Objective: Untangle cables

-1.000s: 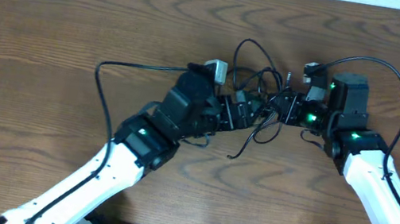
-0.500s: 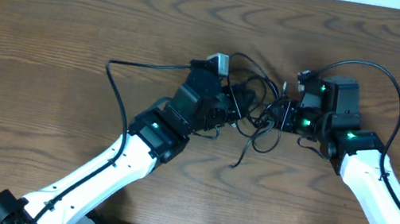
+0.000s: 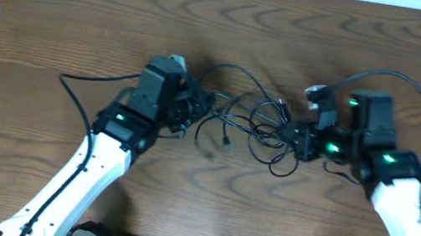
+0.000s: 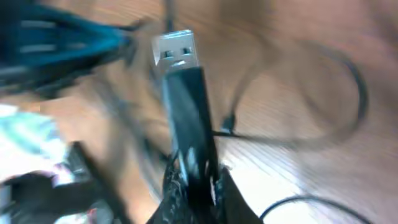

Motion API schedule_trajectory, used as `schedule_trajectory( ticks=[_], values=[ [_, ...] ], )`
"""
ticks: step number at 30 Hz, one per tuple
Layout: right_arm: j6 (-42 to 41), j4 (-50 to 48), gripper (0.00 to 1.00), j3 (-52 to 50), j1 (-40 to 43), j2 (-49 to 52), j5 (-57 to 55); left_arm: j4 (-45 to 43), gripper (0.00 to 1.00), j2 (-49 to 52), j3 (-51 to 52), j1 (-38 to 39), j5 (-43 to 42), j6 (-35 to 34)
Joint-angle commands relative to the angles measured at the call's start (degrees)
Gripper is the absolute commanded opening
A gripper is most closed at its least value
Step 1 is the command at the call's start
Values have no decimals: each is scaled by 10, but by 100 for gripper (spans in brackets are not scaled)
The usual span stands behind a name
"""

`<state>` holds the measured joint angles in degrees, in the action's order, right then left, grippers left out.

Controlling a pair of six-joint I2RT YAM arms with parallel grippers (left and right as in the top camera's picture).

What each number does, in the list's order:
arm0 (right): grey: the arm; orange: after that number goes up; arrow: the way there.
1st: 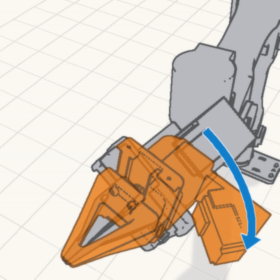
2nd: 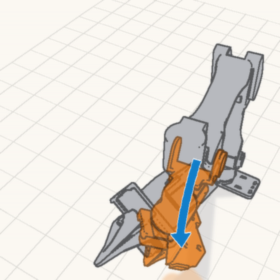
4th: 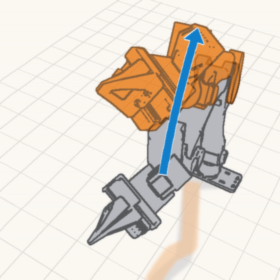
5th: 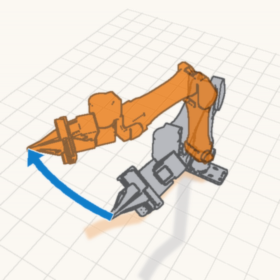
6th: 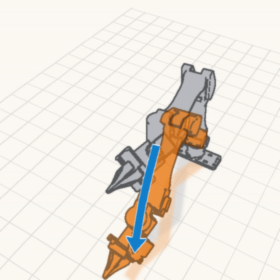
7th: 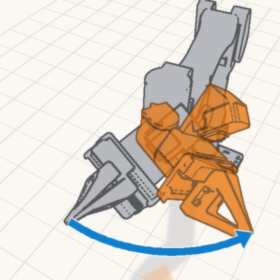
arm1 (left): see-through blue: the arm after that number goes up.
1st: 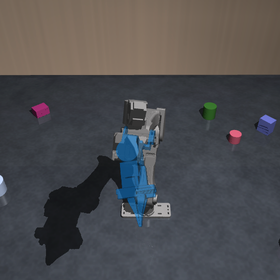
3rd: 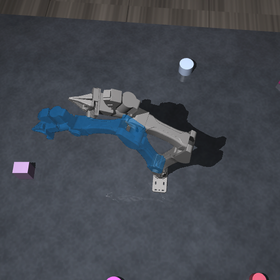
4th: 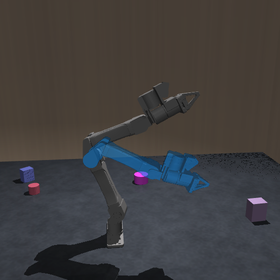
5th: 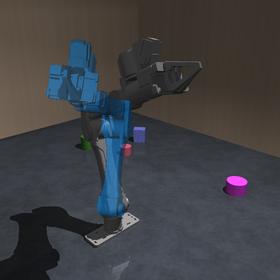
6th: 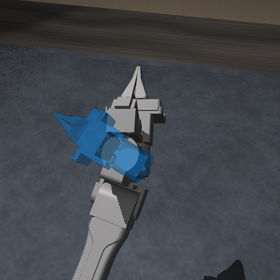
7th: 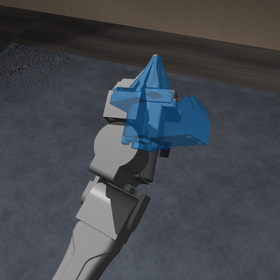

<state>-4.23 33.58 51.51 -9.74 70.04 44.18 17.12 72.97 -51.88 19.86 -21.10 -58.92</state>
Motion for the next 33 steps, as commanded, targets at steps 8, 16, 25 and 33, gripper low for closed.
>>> schedule_trajectory(
  ticks=[8, 16, 25, 33],
  values=[
    [90, -160, 1, -8, 93, -116, 450, 5, 8, 3, -9, -33, 96, -1],
    [67, -64, 1, -8, 78, -85, -79, -21, 8, 0, -9, -23, 31, 54],
    [-106, -23, 1, -8, 135, -18, -463, -82, 8, -95, -9, -200, -68, 79],
    [-98, -34, 1, -8, 144, -10, -370, -57, 8, -119, -9, -258, -114, 78]
  ],
)
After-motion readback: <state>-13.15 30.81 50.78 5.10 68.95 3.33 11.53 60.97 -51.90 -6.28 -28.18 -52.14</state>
